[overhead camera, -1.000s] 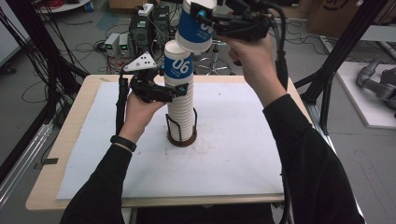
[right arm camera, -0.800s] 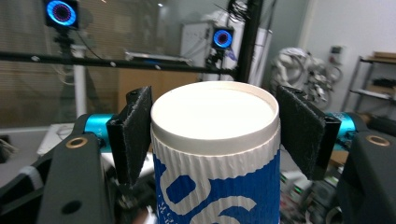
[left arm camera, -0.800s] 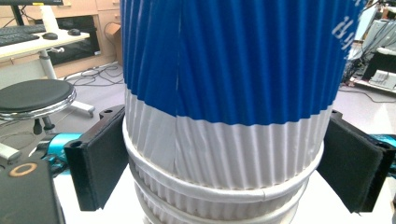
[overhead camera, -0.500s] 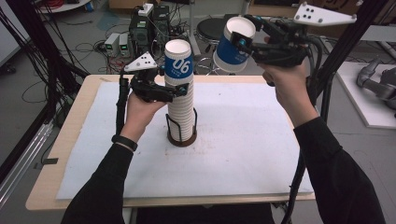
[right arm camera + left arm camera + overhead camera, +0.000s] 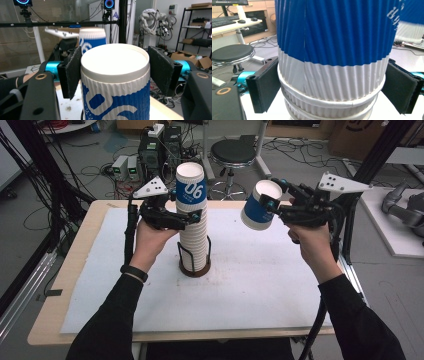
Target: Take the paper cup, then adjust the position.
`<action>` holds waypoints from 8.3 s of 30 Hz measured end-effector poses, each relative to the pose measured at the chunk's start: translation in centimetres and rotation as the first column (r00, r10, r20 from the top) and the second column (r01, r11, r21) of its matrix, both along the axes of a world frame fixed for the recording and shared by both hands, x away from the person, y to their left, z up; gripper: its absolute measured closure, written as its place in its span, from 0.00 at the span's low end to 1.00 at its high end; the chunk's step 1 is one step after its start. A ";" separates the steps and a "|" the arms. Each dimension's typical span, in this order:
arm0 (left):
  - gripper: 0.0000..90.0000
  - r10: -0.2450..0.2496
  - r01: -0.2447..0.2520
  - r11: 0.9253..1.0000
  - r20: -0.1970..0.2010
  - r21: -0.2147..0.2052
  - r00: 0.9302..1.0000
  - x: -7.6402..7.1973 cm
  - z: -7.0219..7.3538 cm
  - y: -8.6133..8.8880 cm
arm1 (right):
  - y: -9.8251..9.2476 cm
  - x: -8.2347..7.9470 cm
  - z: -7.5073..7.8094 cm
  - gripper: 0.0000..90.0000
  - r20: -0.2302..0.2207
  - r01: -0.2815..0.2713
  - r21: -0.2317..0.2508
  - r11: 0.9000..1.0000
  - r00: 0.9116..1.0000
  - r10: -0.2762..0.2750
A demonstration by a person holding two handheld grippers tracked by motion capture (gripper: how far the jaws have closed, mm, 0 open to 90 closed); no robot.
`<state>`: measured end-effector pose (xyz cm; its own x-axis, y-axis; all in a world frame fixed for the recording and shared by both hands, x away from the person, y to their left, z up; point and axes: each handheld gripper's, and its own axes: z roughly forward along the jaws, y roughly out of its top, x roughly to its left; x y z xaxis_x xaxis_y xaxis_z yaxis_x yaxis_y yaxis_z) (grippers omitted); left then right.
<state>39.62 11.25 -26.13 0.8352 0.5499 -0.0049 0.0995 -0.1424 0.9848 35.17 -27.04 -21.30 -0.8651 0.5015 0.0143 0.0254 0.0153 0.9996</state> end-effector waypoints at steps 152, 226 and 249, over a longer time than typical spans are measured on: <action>0.23 -0.428 0.443 0.882 -0.123 0.159 0.896 -8.7 -13.6 -9.7 | 3.1 -3.9 -13.3 0.21 -0.249 -0.339 -0.073 0.938 0.917 0.312; 0.14 -0.449 0.441 0.892 -0.091 -0.097 0.889 -7.9 -11.4 -6.6 | 1.9 -3.1 -13.1 0.33 -0.273 -0.420 -0.140 0.897 0.887 0.373; 0.22 -0.444 0.467 0.866 -0.155 0.178 0.883 -8.0 -9.9 -7.0 | 3.6 -4.2 -13.0 0.24 -0.275 -0.407 -0.456 0.791 0.910 0.310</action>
<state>31.61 4.29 -36.07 0.9936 0.1071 -0.0362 0.0758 -0.3933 0.9163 30.97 -23.47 -34.29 -0.9905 0.1361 0.0213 0.0930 0.5465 0.8323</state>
